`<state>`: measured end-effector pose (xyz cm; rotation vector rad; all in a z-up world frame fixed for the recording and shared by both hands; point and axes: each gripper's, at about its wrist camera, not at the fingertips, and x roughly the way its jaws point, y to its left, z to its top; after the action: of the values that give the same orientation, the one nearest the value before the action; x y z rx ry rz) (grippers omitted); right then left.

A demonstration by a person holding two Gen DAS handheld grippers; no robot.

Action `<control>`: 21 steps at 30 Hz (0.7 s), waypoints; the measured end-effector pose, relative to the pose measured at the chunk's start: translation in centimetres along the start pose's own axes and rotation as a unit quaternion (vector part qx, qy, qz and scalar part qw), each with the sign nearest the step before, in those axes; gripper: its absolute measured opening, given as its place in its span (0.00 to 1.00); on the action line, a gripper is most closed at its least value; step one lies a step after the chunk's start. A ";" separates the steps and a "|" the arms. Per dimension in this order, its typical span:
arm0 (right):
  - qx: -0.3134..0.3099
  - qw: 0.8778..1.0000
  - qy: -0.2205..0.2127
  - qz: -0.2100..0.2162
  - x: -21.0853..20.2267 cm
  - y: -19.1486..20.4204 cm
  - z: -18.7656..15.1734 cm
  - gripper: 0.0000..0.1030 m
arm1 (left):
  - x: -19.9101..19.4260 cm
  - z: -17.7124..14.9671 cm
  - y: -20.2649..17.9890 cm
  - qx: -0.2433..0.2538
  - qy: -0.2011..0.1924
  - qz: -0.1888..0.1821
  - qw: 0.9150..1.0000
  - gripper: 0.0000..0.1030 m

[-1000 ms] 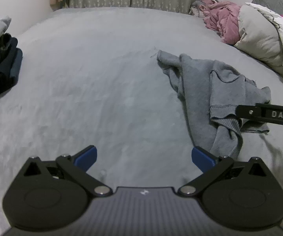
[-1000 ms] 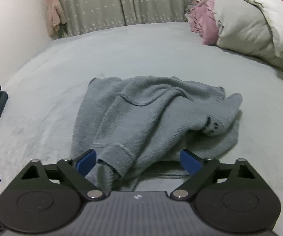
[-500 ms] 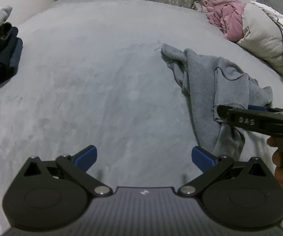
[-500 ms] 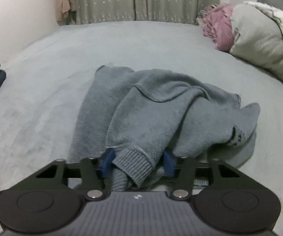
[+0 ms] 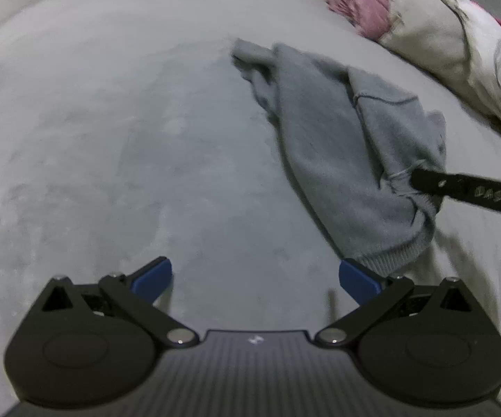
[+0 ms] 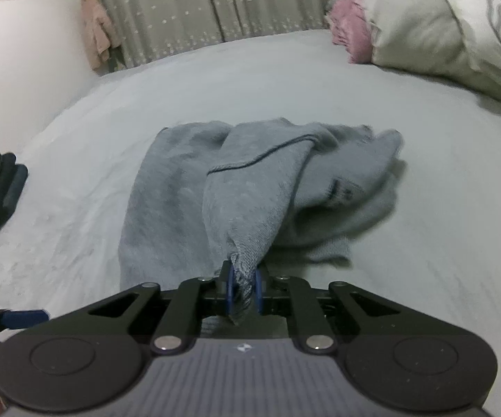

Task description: Fold clothes

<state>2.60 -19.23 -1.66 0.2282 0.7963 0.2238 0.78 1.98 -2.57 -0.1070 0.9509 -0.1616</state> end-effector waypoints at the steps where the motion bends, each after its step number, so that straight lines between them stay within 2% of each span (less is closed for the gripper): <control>1: 0.006 1.000 -0.001 0.001 -0.5 -0.4 -0.3 0.10 | 0.1 -0.3 -0.5 0.014 -0.006 0.001 1.000 0.99; 3: 0.016 1.000 -0.005 0.002 -1.2 -1.2 -0.8 0.10 | 0.2 -0.8 -1.5 0.043 -0.020 0.004 0.999 0.99; 7: 0.038 0.999 -0.002 0.003 -1.6 -2.7 -1.4 0.10 | 0.5 -2.1 -3.4 0.110 -0.054 -0.009 0.992 0.88; 10: 0.053 0.999 0.002 0.002 -1.2 -3.5 -1.5 0.13 | 0.5 -3.0 -4.4 0.145 -0.076 -0.017 0.986 0.88; 13: 0.067 0.998 0.003 0.001 -0.8 -4.1 -1.4 0.24 | 0.4 -3.3 -4.9 0.155 -0.101 -0.044 0.982 0.89; 15: 0.068 0.998 -0.005 0.002 -0.5 -4.1 -1.0 0.37 | 0.3 -3.3 -4.7 0.137 -0.111 -0.069 0.982 0.92; 21: 0.053 0.998 -0.014 0.025 0.9 -3.6 0.4 0.52 | 1.1 -3.3 -5.5 0.138 -0.134 -0.069 0.979 0.91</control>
<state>3.93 -22.44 -3.03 0.3514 0.7764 0.2242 -1.83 -3.71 -4.43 0.0598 0.6446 -0.3964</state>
